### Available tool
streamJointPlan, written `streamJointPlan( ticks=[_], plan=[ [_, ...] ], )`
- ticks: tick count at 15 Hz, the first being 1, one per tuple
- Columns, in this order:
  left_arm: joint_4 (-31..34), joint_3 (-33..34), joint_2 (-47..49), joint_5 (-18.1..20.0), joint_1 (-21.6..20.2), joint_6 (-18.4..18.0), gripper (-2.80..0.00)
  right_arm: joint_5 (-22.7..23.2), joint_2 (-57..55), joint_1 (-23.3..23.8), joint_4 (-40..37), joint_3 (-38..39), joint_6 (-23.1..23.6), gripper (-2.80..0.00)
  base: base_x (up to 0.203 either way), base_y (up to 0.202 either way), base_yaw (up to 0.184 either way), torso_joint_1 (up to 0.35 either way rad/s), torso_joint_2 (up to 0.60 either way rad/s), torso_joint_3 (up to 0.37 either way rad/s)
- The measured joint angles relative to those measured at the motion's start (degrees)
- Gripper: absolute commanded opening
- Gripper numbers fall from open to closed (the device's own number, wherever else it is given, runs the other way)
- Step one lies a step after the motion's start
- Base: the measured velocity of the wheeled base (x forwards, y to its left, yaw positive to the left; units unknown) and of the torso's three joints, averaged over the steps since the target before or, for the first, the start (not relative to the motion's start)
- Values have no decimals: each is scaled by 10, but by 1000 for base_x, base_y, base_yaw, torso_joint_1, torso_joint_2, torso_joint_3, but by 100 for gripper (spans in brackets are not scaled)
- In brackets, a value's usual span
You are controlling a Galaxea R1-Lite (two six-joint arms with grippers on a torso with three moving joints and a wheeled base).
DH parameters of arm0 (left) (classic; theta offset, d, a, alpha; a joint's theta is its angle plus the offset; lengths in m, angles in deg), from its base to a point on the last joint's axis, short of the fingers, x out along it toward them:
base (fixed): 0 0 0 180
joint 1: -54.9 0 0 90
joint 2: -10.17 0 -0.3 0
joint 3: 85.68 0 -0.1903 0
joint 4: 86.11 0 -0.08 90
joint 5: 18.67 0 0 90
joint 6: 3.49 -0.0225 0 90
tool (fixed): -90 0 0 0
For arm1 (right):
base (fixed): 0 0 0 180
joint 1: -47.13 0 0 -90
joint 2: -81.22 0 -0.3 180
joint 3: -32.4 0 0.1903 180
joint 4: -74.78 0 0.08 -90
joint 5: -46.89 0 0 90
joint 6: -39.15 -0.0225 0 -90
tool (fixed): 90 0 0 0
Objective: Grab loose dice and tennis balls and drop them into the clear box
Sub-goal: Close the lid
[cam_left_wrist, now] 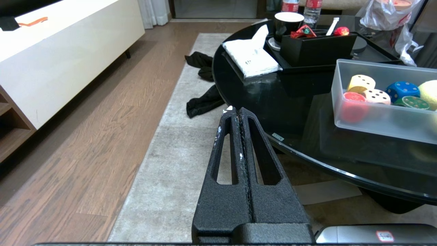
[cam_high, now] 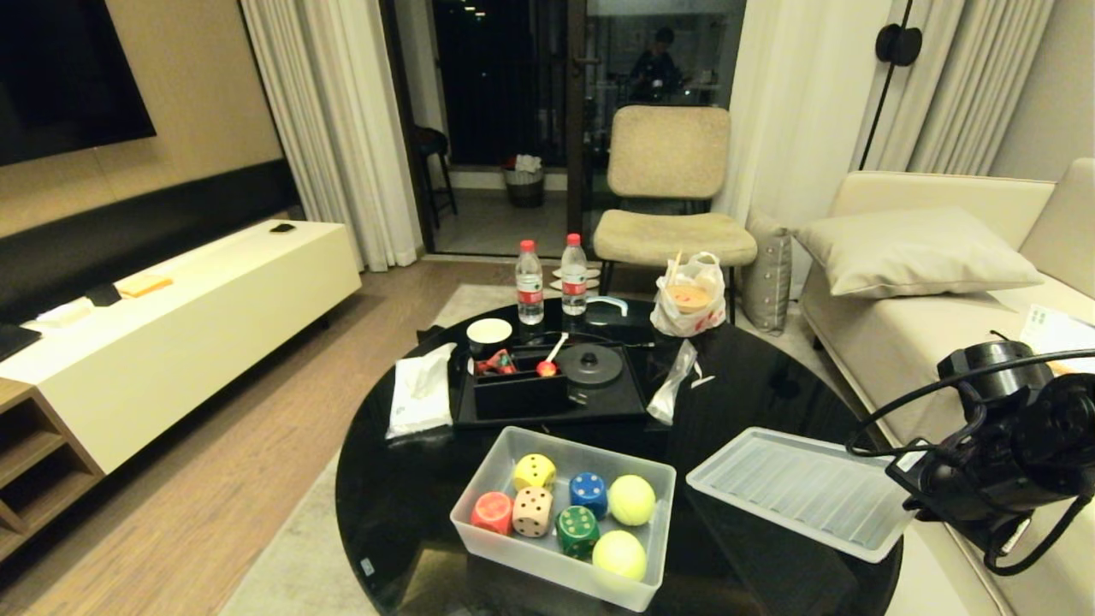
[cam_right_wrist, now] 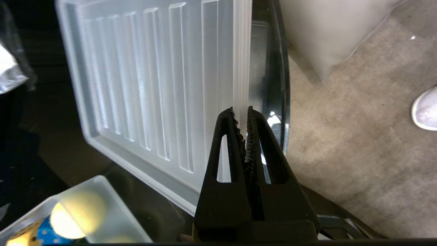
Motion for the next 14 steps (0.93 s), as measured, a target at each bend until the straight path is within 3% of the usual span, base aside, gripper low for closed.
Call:
streamJointPlan(
  ticks=[14],
  plan=[
    [0,0,0,0,0,0,-280,12,9,-1,-2,-10,0,-280,0,0,0,0,0,0]
  ],
)
